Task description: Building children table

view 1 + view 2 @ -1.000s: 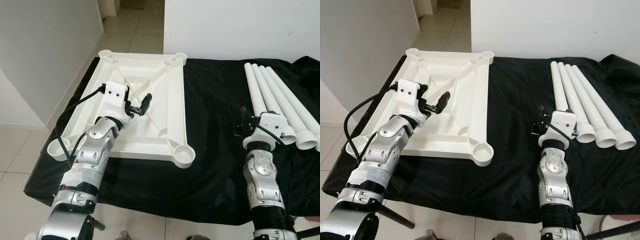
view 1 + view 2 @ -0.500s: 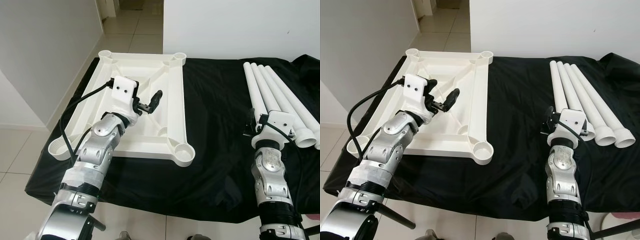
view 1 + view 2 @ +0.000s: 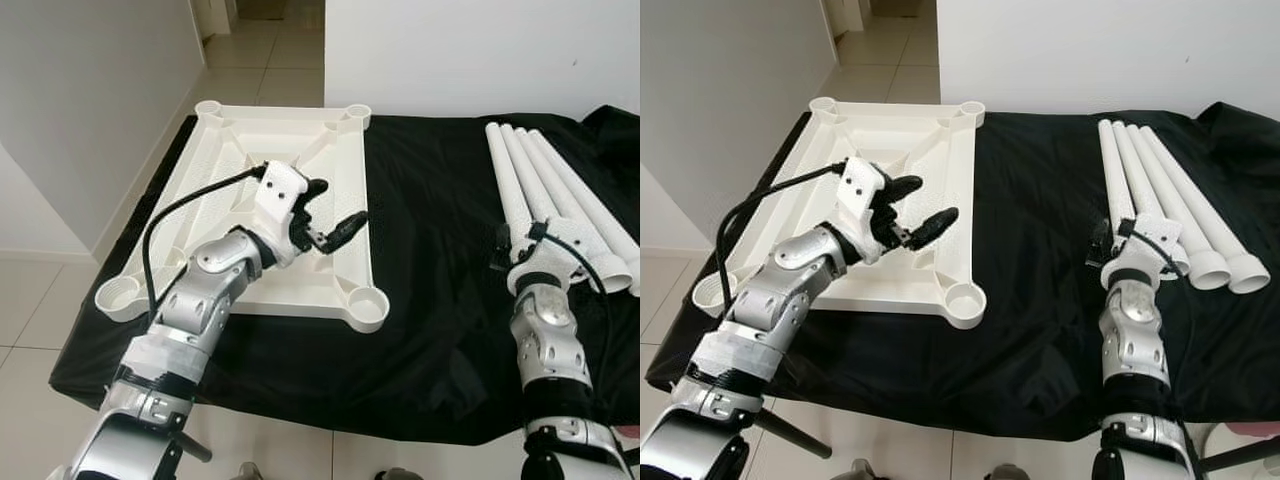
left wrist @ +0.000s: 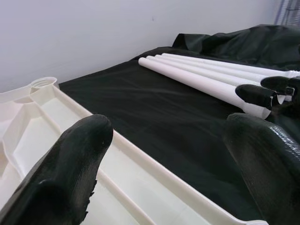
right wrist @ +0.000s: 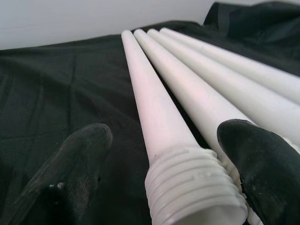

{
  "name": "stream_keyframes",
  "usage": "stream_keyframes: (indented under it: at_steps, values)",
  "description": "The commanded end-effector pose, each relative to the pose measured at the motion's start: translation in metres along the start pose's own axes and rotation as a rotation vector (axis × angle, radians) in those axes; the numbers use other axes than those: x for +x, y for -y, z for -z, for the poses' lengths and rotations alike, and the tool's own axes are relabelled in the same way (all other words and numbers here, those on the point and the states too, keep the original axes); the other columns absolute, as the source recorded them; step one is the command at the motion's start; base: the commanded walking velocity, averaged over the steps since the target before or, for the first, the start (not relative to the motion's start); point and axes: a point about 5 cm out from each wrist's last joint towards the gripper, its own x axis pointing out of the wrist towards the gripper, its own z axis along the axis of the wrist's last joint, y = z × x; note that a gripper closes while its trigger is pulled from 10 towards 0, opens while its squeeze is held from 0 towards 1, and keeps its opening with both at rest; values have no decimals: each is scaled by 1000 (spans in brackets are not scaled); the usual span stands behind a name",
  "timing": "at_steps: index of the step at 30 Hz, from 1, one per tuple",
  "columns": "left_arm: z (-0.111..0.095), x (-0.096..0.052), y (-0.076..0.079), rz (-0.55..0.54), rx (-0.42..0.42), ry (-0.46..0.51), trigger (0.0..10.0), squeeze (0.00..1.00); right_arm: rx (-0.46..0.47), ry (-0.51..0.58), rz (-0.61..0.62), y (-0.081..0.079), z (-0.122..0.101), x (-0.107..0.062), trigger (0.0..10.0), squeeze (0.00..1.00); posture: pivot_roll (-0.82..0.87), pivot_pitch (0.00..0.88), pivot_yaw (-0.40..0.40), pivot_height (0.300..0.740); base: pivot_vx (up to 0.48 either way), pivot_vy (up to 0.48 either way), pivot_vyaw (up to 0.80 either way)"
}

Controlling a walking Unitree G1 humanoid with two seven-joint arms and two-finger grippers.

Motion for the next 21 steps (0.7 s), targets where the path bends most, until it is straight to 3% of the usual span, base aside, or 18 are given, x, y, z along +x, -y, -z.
stream_keyframes:
  at_steps: [1, 12, 21]
  values:
    - [-2, 0, 1, 16, 6, -7, 10000, 0, 11, -25, -6, -1, 3, 1, 10000, 0, -98, 43, 65, 740, 0, 0, 0]
    - [-6, -1, -2, -3, 2, -19, 10000, 0, 31, -165, -80, -6, 16, 15, 10000, 0, -87, 54, 63, 740, 0, 0, 0]
    - [-7, -4, -3, -12, 0, -23, 10000, 0, 48, -202, -97, -14, 19, 20, 10000, 0, -70, 55, 59, 740, 0, 0, 0]
